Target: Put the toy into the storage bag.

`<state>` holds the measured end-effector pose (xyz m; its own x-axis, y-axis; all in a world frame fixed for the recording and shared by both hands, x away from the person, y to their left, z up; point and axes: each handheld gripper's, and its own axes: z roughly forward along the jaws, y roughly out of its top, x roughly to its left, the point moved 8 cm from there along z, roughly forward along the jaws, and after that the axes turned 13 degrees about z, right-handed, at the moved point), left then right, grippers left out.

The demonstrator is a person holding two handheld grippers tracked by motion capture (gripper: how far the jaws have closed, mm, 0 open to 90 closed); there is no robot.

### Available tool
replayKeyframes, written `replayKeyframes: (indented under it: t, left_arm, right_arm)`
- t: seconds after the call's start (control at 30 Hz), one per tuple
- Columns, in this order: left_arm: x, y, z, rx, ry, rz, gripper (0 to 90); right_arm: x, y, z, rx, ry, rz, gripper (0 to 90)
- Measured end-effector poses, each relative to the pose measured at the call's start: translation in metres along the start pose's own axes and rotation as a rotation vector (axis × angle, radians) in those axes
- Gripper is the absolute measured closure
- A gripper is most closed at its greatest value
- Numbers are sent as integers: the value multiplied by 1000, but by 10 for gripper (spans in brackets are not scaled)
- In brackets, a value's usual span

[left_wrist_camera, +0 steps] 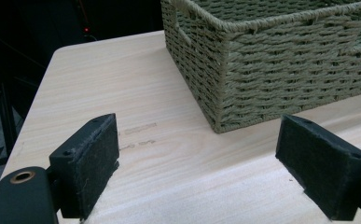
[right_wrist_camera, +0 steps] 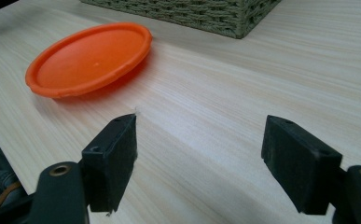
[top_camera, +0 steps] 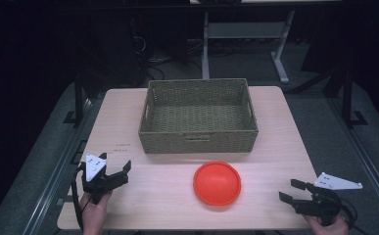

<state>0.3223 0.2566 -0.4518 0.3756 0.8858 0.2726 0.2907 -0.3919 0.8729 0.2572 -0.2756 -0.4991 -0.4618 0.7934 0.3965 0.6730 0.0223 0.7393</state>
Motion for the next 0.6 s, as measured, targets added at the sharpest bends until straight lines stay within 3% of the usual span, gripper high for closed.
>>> replayKeyframes:
  t: [0.4,0.6]
  left_arm:
    - [-3,-1,-2,-1,-14,2,128]
    - [-7,-1,-2,0,-20,5,128]
  right_arm:
    - [17,16,8,23,34,-41,237]
    - [22,24,11,45,61,-37,226]
